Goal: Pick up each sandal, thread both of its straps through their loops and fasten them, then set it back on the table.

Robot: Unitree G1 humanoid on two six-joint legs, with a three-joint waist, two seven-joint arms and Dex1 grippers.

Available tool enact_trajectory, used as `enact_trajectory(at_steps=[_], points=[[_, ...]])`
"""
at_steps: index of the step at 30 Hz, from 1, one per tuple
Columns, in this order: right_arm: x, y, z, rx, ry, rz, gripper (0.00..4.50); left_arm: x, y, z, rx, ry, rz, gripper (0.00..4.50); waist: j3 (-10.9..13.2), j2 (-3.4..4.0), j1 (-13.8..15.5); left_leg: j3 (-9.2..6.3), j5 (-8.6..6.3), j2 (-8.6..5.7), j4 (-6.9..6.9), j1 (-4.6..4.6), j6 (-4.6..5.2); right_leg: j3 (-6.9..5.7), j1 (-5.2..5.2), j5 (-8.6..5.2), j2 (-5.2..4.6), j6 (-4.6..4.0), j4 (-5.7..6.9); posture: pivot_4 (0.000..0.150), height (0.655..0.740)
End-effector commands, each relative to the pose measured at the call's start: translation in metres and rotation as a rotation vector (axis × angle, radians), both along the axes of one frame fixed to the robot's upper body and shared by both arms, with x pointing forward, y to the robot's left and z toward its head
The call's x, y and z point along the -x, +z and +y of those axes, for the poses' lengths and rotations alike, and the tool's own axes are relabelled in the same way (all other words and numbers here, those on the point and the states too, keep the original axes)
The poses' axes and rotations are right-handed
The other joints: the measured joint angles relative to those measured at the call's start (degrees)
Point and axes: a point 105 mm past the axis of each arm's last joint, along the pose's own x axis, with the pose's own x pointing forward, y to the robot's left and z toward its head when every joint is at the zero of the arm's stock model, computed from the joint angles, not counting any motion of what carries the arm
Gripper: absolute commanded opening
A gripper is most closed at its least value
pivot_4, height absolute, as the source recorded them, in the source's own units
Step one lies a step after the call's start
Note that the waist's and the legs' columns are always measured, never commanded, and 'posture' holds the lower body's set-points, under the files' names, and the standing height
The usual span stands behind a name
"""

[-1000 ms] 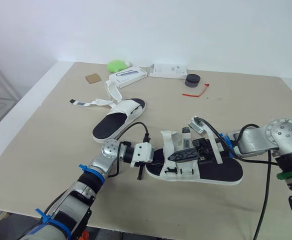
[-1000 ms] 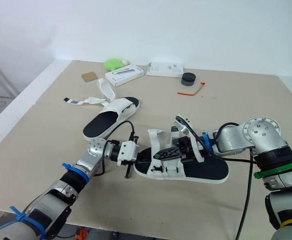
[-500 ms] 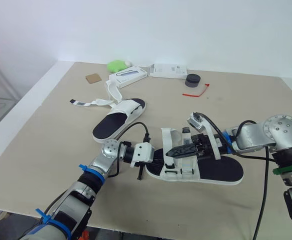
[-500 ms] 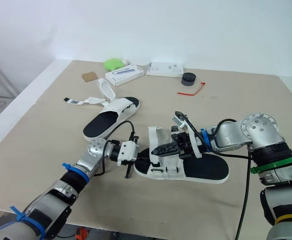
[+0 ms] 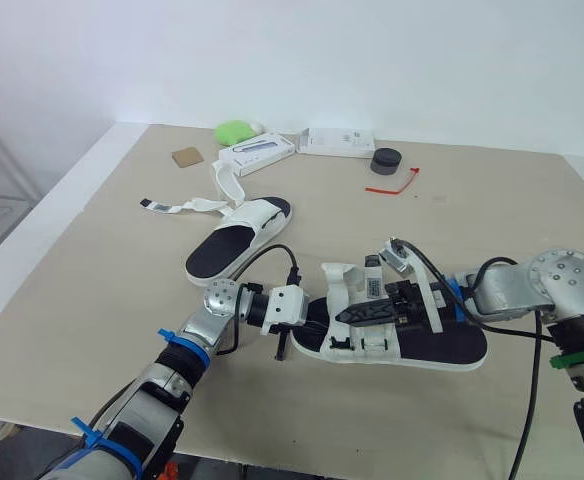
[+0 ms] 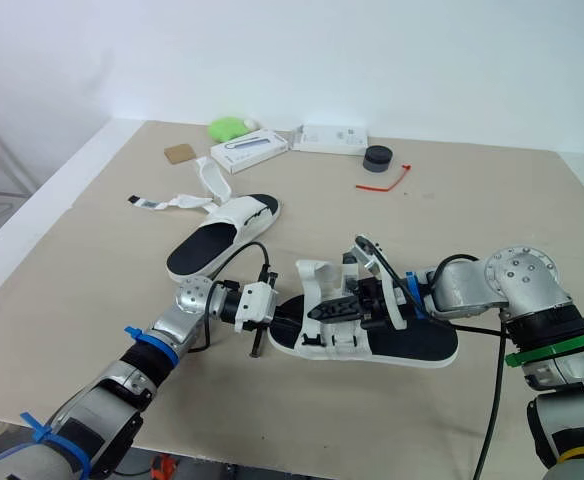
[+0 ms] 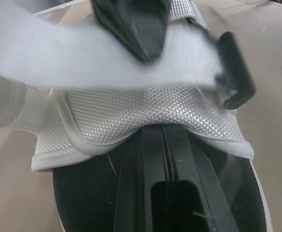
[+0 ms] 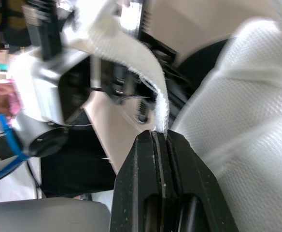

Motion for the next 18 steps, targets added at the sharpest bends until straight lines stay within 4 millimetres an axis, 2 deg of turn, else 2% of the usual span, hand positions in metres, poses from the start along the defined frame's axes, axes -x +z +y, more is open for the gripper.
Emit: enact_trajectory(at_steps=[1,9,13,18], points=[[0.004,0.0,-0.003,0.025,0.005,-0.011,0.13,0.021,-0.071,0.023,-0.264,0.013,0.205,0.0,0.0,0.0,0.0,0.0,0.0,0.0,0.0,0.0,0.0,0.0,0.0,-0.01,0.01,0.02,0.0,0.15,0.74],[0.009,0.013,0.002,-0.001,0.049,-0.074,0.13,0.021,-0.072,0.024,-0.268,0.013,0.206,0.0,0.0,-0.01,0.0,-0.02,0.0,0.0,-0.01,0.0,0.01,-0.02,0.0,-0.11,0.01,0.17,0.0,0.15,0.74],[0.025,0.025,0.012,0.009,0.157,-0.189,0.13,0.021,-0.073,0.024,-0.269,0.014,0.206,0.0,0.0,0.01,0.0,-0.03,0.0,0.0,-0.01,0.0,0.01,-0.02,0.0,-0.13,-0.01,0.19,0.0,0.15,0.74],[0.039,-0.001,0.011,0.209,0.262,-0.324,0.13,0.021,-0.073,0.024,-0.27,0.014,0.207,0.0,0.0,-0.03,0.1,-0.09,-0.02,0.0,-0.05,-0.04,-0.01,-0.08,-0.05,-0.24,-0.01,0.31,-0.01,0.15,0.74]])
